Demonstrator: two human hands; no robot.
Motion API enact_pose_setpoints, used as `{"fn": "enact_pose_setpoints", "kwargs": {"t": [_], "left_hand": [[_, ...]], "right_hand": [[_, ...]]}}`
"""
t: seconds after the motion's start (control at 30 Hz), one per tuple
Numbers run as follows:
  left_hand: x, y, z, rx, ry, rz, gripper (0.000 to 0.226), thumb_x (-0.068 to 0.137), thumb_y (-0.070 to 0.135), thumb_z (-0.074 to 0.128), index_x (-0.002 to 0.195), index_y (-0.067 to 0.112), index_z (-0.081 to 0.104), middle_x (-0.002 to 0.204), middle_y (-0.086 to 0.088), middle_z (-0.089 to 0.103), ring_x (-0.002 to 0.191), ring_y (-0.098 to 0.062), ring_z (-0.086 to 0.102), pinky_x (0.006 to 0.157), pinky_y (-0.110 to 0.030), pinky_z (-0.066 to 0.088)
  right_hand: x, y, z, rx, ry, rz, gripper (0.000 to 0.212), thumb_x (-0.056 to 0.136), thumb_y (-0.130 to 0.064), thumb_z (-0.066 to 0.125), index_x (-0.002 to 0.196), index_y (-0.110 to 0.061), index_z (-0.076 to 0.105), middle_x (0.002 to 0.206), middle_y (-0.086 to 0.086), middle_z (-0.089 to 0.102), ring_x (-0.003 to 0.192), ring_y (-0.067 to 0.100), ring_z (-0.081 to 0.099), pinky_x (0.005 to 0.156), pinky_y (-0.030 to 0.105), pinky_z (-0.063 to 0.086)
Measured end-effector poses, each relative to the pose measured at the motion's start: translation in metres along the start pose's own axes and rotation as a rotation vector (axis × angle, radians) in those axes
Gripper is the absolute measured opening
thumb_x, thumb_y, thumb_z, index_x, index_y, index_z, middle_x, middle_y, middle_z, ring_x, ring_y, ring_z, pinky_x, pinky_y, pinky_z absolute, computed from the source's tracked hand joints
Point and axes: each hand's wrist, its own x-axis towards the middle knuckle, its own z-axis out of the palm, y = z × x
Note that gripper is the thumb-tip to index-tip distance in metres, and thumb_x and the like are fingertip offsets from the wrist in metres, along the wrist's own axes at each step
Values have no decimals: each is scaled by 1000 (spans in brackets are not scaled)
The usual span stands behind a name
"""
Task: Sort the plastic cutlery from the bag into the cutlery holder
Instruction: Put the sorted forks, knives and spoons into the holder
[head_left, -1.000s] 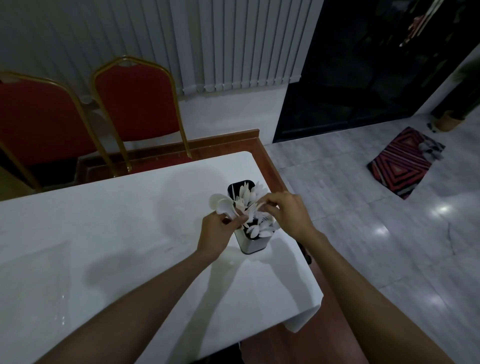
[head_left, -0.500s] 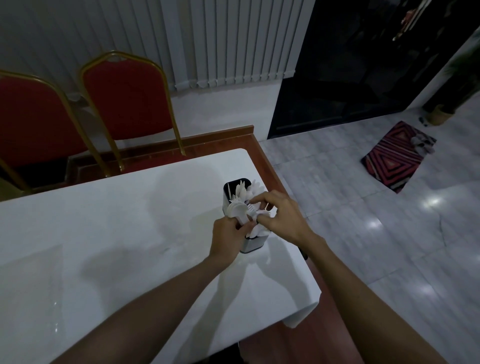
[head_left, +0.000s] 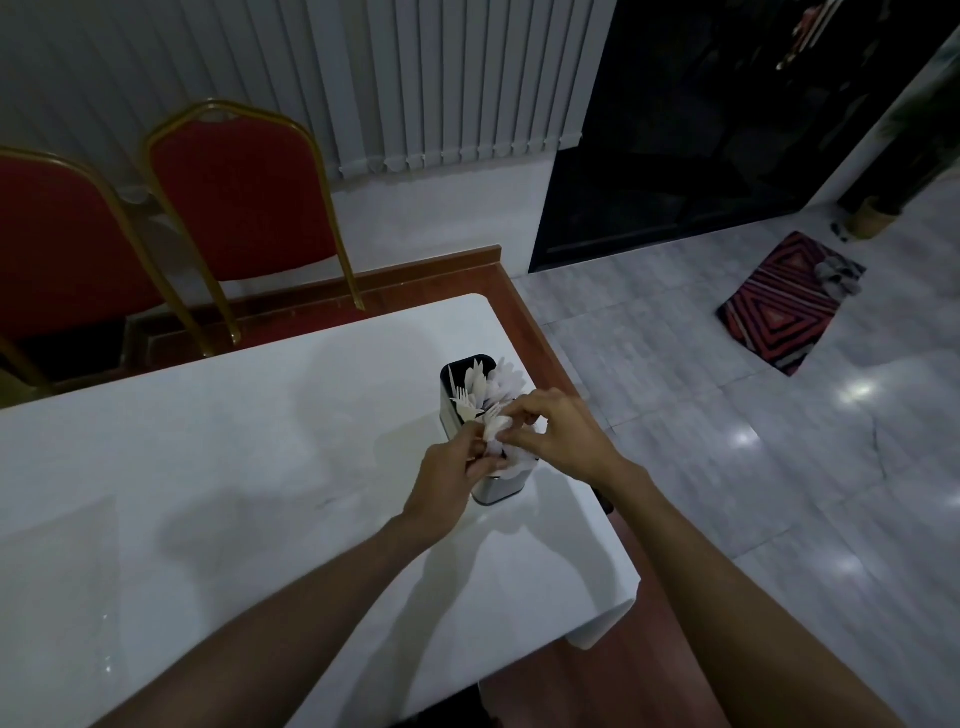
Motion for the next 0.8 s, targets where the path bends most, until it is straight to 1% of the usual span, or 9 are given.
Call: {"fn": "enact_pose_setpoints", "kwargs": {"t": [0.13, 0.23, 0.33, 0.4, 0.47, 0.53, 0.67, 0.73, 0.8], "left_hand": [[-5, -7, 0, 41, 114, 78, 19, 83, 22, 70, 102, 19, 65, 90, 7, 65, 83, -3, 62, 75, -27, 54], [-6, -11, -1, 34, 141, 48, 25, 84, 28, 69, 105, 18, 60, 97, 5, 65, 87, -3, 63, 76, -24, 55], [-5, -10, -3, -5, 85, 21, 24, 85, 26, 69, 104, 19, 55, 98, 7, 67, 90, -3, 64, 77, -20, 54], [-5, -13, -4, 92, 67, 72, 19, 86, 20, 67, 102, 14, 58, 96, 3, 67, 88, -10, 64, 77, -25, 54], [-7, -21, -3, 205, 63, 126, 16, 86, 14, 65, 102, 11, 61, 97, -2, 64, 89, -17, 62, 77, -31, 52], [-9, -28, -5, 234, 75, 108, 20, 85, 7, 64, 104, 11, 60, 99, -3, 59, 92, -19, 58, 79, -32, 51], [-8, -38, -16, 251, 100, 128, 30, 80, -8, 54, 103, 12, 56, 98, 6, 48, 93, -13, 53, 83, -33, 51], [-3, -42, -24, 270, 112, 146, 34, 78, -10, 51, 102, 12, 55, 97, 6, 46, 93, -13, 51, 84, -33, 50], [3, -42, -28, 285, 123, 165, 35, 77, -10, 49, 103, 12, 56, 99, 5, 47, 95, -14, 50, 85, -31, 49]], "right_hand": [[-5, 7, 7, -78, -7, 13, 35, 76, -47, 74, 108, -34, 70, 99, -14, 69, 89, 8, 57, 82, 33, 47], [-11, 4, 10, -81, 21, 37, 47, 71, -59, 71, 112, -35, 66, 106, -15, 65, 96, 10, 54, 84, 30, 45], [-21, 2, 11, -55, 78, 54, 36, 77, -42, 72, 111, -29, 67, 110, -14, 62, 102, 10, 50, 88, 26, 40], [-30, 1, 14, -51, 95, 55, 33, 82, -31, 65, 114, -24, 69, 115, -9, 60, 108, 11, 47, 93, 26, 38], [-39, -2, 16, -38, 85, 59, 41, 81, -29, 57, 121, -23, 66, 125, -7, 54, 118, 11, 43, 100, 24, 34], [-44, -4, 18, 27, 128, 94, 49, 81, -26, 54, 130, -23, 58, 134, -6, 48, 126, 10, 38, 103, 20, 30], [-54, 0, 24, 218, 319, 250, 54, 82, -2, 51, 130, -25, 44, 133, -7, 46, 126, 14, 43, 104, 29, 40], [-64, -1, 27, 266, 339, 354, 63, 82, 7, 50, 134, -28, 39, 131, -11, 43, 125, 12, 44, 101, 22, 38], [-73, 0, 33, 225, 276, 394, 66, 84, 7, 51, 142, -19, 36, 134, -11, 40, 125, 7, 41, 99, 6, 30]]}}
